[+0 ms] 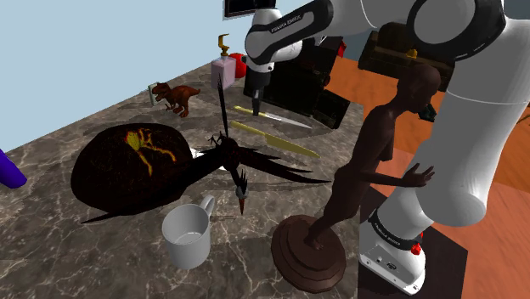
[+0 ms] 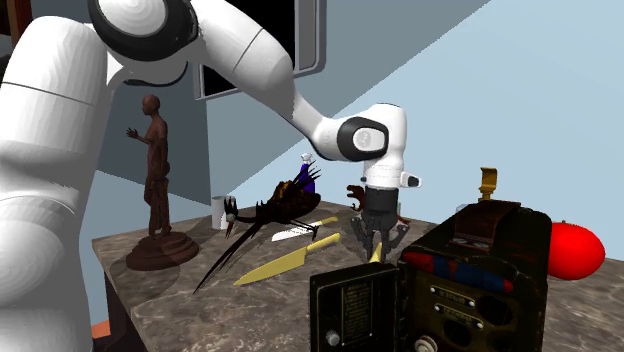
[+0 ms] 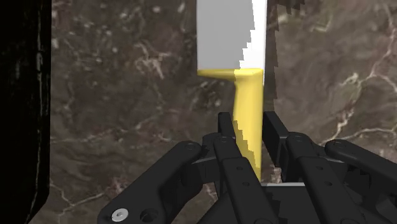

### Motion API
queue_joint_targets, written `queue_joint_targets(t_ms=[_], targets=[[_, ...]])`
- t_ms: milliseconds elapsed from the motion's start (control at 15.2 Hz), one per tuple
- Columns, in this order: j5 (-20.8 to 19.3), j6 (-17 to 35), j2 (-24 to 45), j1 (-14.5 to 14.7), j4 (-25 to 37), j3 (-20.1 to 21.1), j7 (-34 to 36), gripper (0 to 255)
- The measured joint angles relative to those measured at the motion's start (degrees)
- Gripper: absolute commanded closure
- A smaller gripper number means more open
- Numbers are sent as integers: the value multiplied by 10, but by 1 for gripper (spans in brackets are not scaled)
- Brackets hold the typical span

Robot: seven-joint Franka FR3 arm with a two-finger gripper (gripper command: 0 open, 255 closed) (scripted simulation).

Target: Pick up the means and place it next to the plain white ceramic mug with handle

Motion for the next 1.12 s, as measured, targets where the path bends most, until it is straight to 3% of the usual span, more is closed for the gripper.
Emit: queue_joint_targets(t_ms=[1122], targets=[[-18,-120,-47,3,76,-5,12,255]])
